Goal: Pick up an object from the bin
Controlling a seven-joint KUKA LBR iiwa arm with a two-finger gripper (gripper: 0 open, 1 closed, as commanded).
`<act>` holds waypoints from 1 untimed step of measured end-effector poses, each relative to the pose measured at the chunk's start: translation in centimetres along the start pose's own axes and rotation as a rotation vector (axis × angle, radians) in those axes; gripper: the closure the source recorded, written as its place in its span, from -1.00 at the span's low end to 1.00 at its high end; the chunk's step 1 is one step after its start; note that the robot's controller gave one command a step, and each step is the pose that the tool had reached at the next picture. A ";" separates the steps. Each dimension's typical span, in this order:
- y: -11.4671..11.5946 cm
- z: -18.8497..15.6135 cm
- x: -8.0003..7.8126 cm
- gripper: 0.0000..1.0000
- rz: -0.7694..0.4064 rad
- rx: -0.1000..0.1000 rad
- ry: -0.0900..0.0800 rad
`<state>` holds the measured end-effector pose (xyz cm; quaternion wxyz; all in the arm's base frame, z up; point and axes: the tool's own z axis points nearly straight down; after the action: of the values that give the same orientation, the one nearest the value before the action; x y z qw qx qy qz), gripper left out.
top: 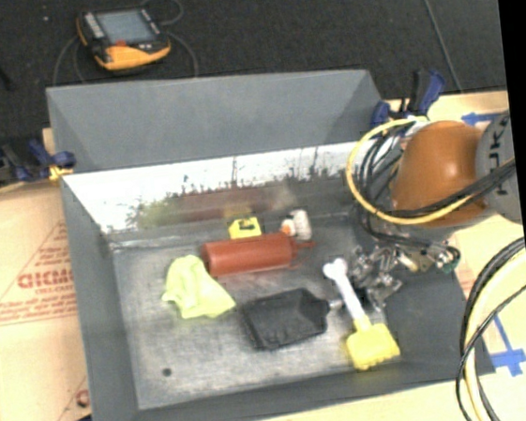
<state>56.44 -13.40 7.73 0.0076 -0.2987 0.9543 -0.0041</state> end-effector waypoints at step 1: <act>0.0 0.0 0.0 1.00 0.000 0.000 0.000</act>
Offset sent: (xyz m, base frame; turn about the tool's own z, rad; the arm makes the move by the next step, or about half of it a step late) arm -0.0192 0.1579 0.0727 -0.0516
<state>56.44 -13.40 7.73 0.0076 -0.2988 0.9543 -0.0041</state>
